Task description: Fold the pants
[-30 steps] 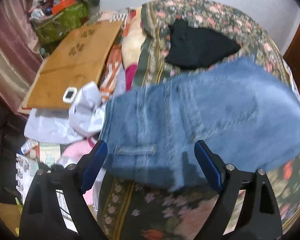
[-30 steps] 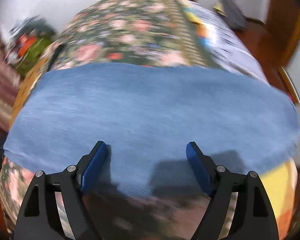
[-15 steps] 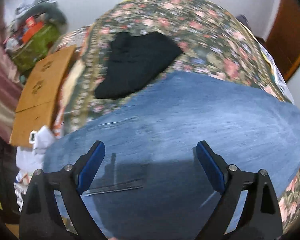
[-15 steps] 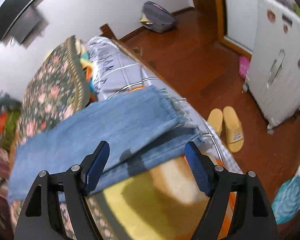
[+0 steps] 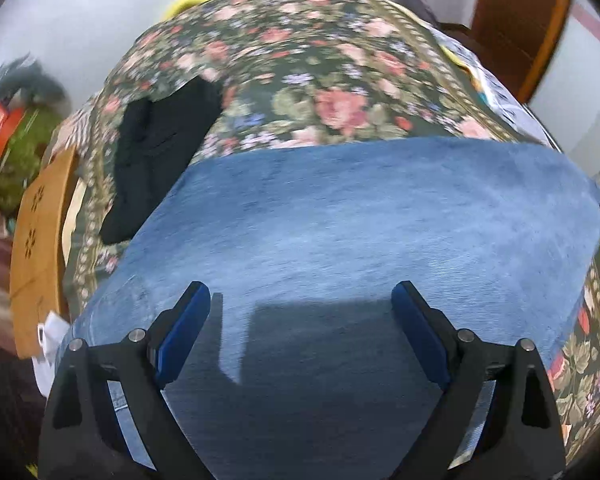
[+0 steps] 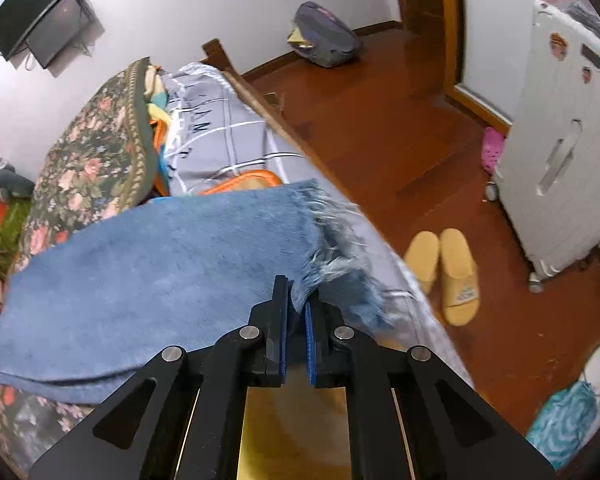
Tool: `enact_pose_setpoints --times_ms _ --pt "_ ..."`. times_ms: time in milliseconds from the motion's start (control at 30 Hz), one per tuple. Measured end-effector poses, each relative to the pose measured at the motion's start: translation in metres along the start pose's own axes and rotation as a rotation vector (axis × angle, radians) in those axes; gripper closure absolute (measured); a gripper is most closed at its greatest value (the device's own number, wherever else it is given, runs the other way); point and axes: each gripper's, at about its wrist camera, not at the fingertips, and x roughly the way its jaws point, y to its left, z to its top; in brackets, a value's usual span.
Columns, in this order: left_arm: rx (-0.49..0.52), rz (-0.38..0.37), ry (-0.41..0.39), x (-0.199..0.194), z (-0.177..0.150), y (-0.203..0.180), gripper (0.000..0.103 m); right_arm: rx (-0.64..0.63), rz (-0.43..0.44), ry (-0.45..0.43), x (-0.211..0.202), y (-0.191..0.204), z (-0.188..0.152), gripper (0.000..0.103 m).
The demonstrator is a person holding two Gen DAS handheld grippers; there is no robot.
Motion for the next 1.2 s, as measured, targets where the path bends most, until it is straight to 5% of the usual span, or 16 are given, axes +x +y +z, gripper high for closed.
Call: enact_pose_setpoints --times_ms 167,300,400,633,733,933,1200 --pt "0.042 0.016 -0.025 0.001 0.003 -0.017 0.01 0.06 0.013 0.005 -0.023 -0.001 -0.004 0.088" --pt "0.0 -0.023 -0.023 0.005 0.005 -0.018 0.009 0.161 0.147 0.001 -0.034 0.002 -0.016 0.034" --pt "-0.047 -0.069 -0.008 0.009 0.007 -0.015 0.009 0.231 0.231 0.042 -0.023 0.006 -0.025 0.034" --pt "-0.049 -0.067 -0.021 0.009 0.004 -0.018 0.008 0.367 0.263 0.052 0.011 -0.004 -0.019 0.033" --pt "-0.051 -0.068 -0.017 0.009 0.004 -0.017 0.008 0.394 0.236 0.038 0.018 -0.006 -0.014 0.042" --pt "-0.062 -0.064 -0.019 0.007 0.005 -0.015 0.008 0.405 0.193 -0.01 0.015 -0.017 -0.001 0.092" --pt "-0.089 -0.057 -0.107 -0.023 0.002 -0.012 0.009 0.222 0.231 -0.144 -0.043 0.027 0.033 0.096"
